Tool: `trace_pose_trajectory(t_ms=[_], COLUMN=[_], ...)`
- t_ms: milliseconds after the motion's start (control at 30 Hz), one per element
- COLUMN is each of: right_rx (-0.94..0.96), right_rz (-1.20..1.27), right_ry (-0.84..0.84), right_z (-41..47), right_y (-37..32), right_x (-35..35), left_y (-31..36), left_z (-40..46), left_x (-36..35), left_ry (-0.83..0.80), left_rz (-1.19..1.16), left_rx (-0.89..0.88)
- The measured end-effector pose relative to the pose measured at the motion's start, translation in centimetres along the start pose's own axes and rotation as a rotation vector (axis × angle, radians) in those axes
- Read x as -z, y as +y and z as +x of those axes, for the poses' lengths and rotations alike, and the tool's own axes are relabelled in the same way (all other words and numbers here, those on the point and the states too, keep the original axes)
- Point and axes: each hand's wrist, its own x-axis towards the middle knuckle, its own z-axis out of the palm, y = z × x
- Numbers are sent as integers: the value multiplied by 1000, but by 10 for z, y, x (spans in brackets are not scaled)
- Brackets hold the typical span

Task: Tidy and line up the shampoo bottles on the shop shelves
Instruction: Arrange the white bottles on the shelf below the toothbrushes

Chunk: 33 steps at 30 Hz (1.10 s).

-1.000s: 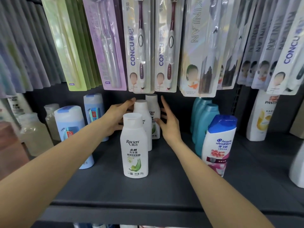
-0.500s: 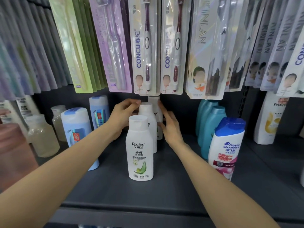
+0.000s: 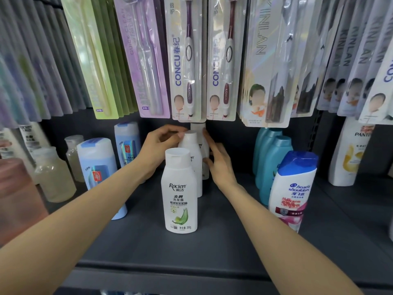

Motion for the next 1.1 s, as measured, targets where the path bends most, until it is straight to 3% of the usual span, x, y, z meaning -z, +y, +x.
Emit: trace_pose_trajectory(t_ms=[267,467,700,833,1100], right_rx=[-31,-8,29,34,163], right_rz=[-11,-50,-140,-82,11], right_ry=[-29,43,115,160,-10], right_z=[2,-4,-26,-45,-54], right_y=[-3,-19,-55,-92,-184], right_x=[0,13,38,52,38], left_y=[1,4,15,32,45], left_z=[-1,-3,-32,-62,-105], left_x=[1,3,14,27,69], left_ry=[-1,103,157,271,447], left_rz=[2,29,352,517,657], left_rx=[-6,-9,-44,-118,-130])
